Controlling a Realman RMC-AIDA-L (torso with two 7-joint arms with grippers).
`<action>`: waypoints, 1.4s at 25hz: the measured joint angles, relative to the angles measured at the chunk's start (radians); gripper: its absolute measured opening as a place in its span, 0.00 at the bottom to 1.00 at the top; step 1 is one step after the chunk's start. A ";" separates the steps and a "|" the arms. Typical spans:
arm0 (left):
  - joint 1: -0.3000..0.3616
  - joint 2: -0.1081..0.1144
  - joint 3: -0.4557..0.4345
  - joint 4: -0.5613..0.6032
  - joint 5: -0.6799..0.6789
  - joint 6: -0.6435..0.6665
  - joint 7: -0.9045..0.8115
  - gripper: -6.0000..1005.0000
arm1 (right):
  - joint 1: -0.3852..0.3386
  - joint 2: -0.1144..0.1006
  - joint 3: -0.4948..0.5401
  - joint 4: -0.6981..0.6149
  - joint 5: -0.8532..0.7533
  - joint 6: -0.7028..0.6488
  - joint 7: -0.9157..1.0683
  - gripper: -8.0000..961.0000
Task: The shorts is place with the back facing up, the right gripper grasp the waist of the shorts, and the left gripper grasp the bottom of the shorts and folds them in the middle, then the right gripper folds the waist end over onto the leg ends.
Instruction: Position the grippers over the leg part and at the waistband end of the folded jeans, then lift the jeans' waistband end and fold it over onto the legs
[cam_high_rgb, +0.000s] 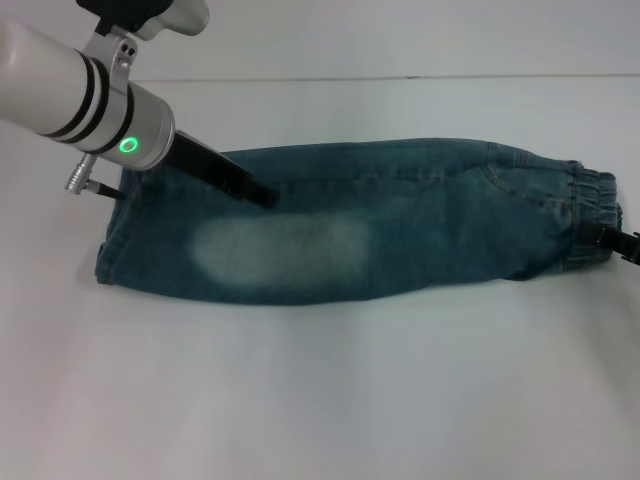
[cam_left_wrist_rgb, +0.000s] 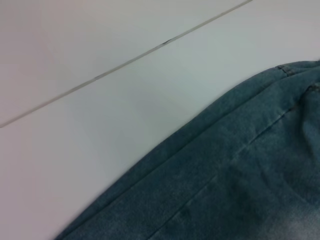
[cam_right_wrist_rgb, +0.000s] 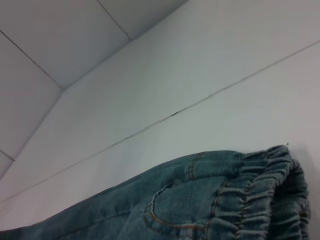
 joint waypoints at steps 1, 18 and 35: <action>0.000 0.000 0.000 0.000 0.000 0.000 0.000 0.79 | -0.002 0.000 0.003 -0.002 0.001 -0.004 0.000 0.52; 0.005 -0.009 0.015 -0.033 -0.141 0.019 -0.003 0.78 | -0.018 0.004 0.068 -0.013 0.008 -0.036 -0.018 0.05; 0.004 -0.014 0.137 -0.128 -0.306 -0.118 0.008 0.78 | -0.056 0.035 0.118 -0.129 0.009 -0.078 0.007 0.06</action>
